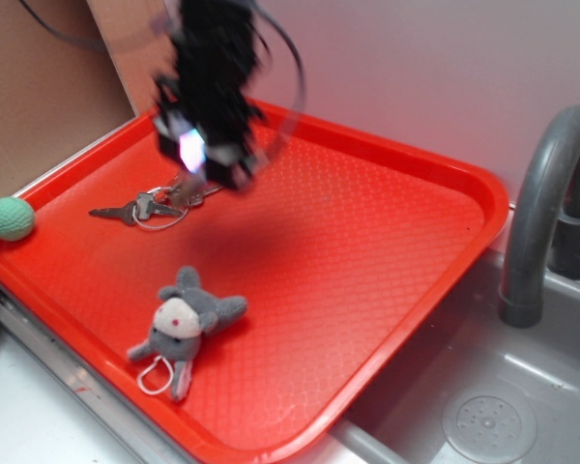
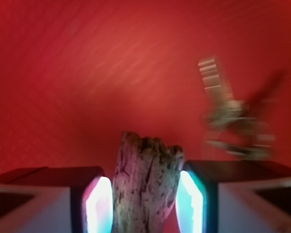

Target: Grab the wood chip.

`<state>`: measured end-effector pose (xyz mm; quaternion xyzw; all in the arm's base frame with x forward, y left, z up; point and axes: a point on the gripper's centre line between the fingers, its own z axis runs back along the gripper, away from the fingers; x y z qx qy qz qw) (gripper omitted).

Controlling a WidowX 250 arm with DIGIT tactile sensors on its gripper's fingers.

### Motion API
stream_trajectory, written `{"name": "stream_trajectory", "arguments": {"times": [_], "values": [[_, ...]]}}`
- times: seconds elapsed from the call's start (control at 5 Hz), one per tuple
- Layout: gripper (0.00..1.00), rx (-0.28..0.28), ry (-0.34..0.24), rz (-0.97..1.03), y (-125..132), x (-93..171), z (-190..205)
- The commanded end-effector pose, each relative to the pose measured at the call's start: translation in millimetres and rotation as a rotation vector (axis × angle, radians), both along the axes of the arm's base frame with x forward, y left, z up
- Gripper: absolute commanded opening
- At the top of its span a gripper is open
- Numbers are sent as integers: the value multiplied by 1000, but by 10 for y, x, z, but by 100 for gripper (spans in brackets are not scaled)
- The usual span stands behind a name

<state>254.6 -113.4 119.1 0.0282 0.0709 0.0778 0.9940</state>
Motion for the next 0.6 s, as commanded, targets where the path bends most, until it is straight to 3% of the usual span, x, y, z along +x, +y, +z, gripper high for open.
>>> {"name": "stream_trajectory", "arguments": {"times": [0.0,0.2,0.4], "values": [[0,-61,-182,55,405,-232,1148],[0,-73,-267,28,491,-406,1501],[0,-125,-278,-10,595,-267,1395]]}}
